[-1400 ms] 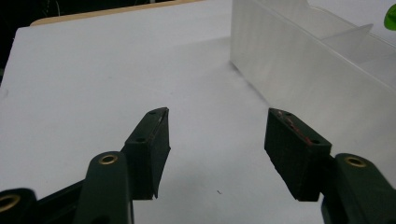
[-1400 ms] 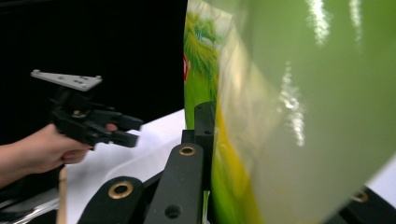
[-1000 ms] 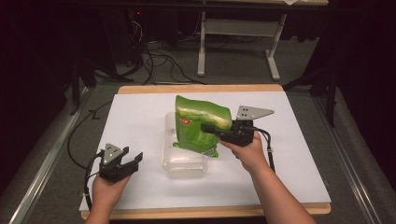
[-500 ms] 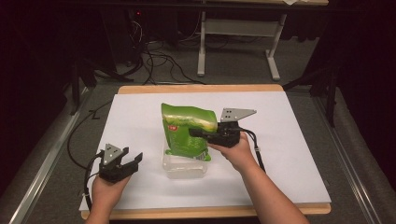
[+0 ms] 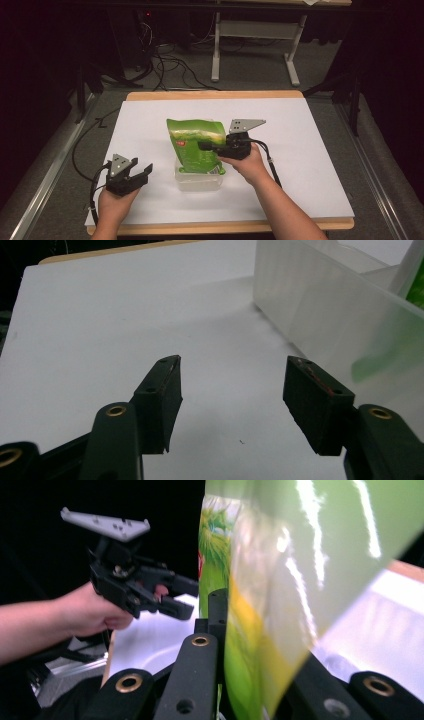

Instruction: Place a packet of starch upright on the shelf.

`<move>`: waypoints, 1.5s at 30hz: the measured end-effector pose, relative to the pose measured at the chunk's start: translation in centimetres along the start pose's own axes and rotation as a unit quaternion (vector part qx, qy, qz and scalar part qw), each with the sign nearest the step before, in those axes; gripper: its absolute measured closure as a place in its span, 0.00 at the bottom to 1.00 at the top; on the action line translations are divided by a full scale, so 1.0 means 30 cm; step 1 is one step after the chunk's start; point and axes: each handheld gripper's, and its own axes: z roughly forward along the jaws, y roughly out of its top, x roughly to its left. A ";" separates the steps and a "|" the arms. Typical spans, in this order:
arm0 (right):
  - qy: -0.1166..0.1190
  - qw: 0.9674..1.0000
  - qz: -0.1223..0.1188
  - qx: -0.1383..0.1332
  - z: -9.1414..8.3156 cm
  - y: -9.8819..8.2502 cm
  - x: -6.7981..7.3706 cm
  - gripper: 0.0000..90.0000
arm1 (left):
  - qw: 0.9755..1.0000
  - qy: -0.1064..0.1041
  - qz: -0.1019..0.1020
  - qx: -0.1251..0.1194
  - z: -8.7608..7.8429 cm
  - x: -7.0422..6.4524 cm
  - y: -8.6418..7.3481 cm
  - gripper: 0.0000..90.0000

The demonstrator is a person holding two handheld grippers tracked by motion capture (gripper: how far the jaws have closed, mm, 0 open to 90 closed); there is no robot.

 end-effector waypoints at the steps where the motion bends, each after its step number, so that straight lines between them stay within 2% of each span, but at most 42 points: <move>1: 0.000 1.000 0.000 0.002 0.005 -0.005 0.001 0.97 | 1.000 0.000 0.000 0.000 0.000 0.000 0.000 0.46; 4: 0.004 1.000 0.004 -0.008 0.018 -0.018 0.004 0.97 | 1.000 0.000 0.000 0.000 -0.001 0.000 0.000 0.46; 16: 0.000 1.000 0.006 -0.008 0.038 -0.050 0.014 0.97 | 1.000 -0.001 0.000 0.000 -0.002 0.000 -0.001 0.46; 27: -0.014 1.000 0.001 -0.013 0.042 -0.062 0.028 0.97 | 1.000 -0.002 0.001 0.000 -0.001 -0.001 -0.001 0.46; 30: -0.016 1.000 0.007 -0.009 0.044 -0.077 0.025 0.97 | 1.000 -0.003 0.002 0.000 -0.001 -0.002 -0.001 0.46; 34: -0.025 1.000 0.012 -0.013 0.032 -0.087 0.021 0.97 | 1.000 -0.002 0.003 0.001 0.001 -0.003 -0.001 0.46; 45: -0.052 0.999 0.001 0.000 0.007 -0.103 0.040 0.94 | 1.000 -0.005 0.004 0.001 0.001 -0.005 -0.001 0.46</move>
